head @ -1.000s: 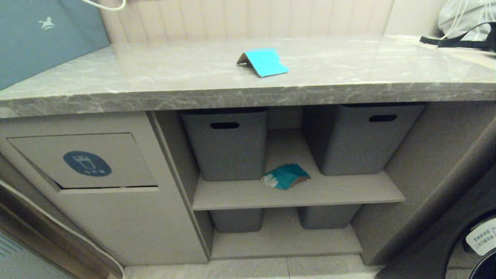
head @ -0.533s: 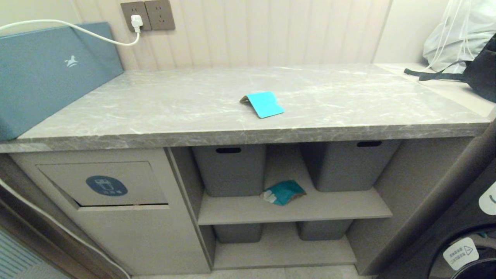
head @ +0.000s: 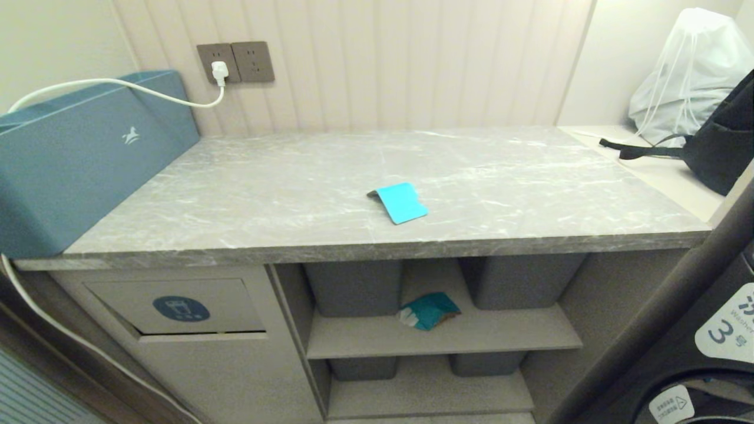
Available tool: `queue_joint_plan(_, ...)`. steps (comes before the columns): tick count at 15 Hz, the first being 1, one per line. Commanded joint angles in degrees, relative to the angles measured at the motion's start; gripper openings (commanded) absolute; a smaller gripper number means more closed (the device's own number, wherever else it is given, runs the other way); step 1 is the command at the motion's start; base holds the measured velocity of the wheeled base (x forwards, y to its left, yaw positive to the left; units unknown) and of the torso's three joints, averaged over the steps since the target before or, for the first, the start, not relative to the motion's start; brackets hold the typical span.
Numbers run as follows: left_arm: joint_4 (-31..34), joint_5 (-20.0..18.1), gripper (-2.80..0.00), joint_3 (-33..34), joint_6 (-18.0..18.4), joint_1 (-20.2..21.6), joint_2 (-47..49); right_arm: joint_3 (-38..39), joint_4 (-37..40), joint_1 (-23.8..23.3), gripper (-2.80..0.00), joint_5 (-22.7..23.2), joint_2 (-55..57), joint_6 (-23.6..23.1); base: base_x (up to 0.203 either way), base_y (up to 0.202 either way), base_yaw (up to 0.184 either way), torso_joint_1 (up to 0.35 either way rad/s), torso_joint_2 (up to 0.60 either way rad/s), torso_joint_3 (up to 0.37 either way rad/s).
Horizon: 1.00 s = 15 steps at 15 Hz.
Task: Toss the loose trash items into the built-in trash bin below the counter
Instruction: Pick up the garbage
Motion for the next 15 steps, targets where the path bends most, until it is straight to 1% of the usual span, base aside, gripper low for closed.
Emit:
queue_joint_plan(1,0.16,-0.07,-2.8,-0.1,0.02,0.01,0.21,0.0,0.01,0.02,-2.8,0.0,-0.04,-0.03,0.0,0.0,0.0,0.227,-0.49,-0.276)
queue_joint_plan(4,0.15,-0.09,-2.8,-0.1,0.02,0.01,0.57,0.0,0.01,0.02,-2.8,0.09,-0.04,-0.21,0.0,0.0,0.0,0.235,-0.51,-0.281)
queue_joint_plan(7,-0.51,-0.56,-2.8,-0.41,0.46,-0.03,0.04,0.0,0.01,0.02,-2.8,0.09,-0.04,0.06,0.0,0.0,0.0,0.108,-0.23,-0.129)
queue_joint_plan(8,-0.42,-0.83,-2.8,-1.89,-0.02,-0.01,0.5,0.0,-0.04,0.02,-2.8,0.0,-0.04,0.14,0.0,0.0,0.0,0.029,-0.07,-0.044)
queue_joint_plan(9,-0.35,-1.29,-2.8,-5.17,-0.82,-0.02,2.58,0.0,-0.07,0.02,-2.8,0.09,-0.04,0.06,0.0,0.0,0.0,0.018,-0.03,-0.022)
queue_joint_plan(10,-0.66,-2.32,-2.8,-8.99,-1.82,-0.12,6.65,0.0,-0.07,0.02,-2.8,0.09,-0.04,0.06,0.0,0.0,0.0,0.0,0.0,0.0)
queue_joint_plan(11,-1.06,-4.65,-2.8,-13.67,-3.71,-0.47,12.65,0.0,-0.07,0.02,-2.8,0.08,-0.04,0.06,0.0,0.0,0.0,0.0,0.0,0.0)
queue_joint_plan(12,-1.28,-8.52,-2.8,-18.95,-6.7,-1.05,19.02,0.0,0.01,0.02,-2.8,0.06,-0.04,0.06,0.0,0.0,0.0,0.0,0.0,0.0)
queue_joint_plan(13,-1.47,-15.0,-2.8,-24.51,-11.65,-1.99,25.63,0.0,-0.07,0.02,-2.8,0.09,-0.04,0.11,0.0,0.0,0.0,0.0,0.0,0.0)
queue_joint_plan(14,-1.61,-21.64,-2.8,-29.34,-17.54,-2.85,31.5,0.0,0.01,0.02,-2.8,0.01,-0.04,0.06,0.0,0.0,0.0,0.0,0.0,0.0)
queue_joint_plan(15,-1.64,-25.98,-2.8,-33.68,-23.8,-3.68,37.24,0.0,0.01,0.02,-2.8,0.09,-0.04,0.06,0.0,0.0,0.0,0.0,0.0,0.0)
